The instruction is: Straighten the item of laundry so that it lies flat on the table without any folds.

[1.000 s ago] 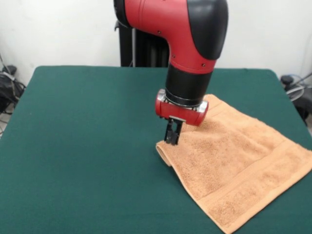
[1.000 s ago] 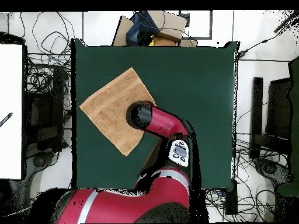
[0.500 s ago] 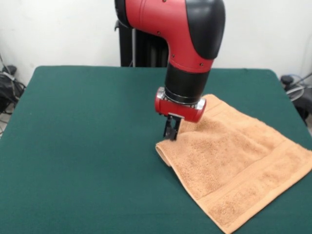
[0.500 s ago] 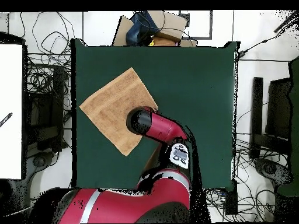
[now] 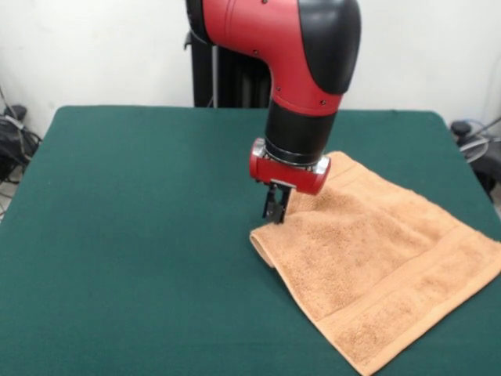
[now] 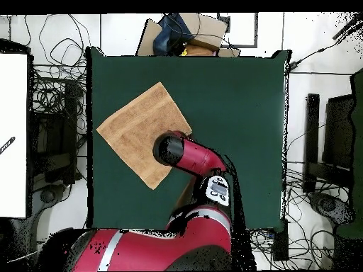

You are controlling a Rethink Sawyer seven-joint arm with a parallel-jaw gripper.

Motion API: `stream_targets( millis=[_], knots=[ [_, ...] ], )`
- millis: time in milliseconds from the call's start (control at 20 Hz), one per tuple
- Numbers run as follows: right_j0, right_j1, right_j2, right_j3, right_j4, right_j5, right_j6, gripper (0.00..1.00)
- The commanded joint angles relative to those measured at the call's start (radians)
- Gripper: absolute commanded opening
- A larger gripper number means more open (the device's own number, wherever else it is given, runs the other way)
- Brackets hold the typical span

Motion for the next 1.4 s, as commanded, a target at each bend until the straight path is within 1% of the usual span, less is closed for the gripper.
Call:
stream_targets(
  millis=[50,150,200,650,800,1200,1400],
  knots=[
    [-0.022,0.011,0.131,0.080,-0.044,-0.080,0.168,0.00],
    [-0.027,0.009,0.138,0.084,-0.045,-0.089,0.167,0.00],
    [-0.029,0.008,0.141,0.086,-0.046,-0.093,0.166,1.00],
    [-0.035,0.010,0.144,0.087,-0.055,-0.111,0.155,1.00],
    [-0.021,0.014,0.128,0.084,-0.044,-0.099,0.163,1.00],
    [-0.048,0.025,0.173,0.075,-0.040,-0.118,0.163,1.00],
    [-0.020,0.030,0.161,0.054,-0.011,-0.100,0.186,1.00]
  ],
)
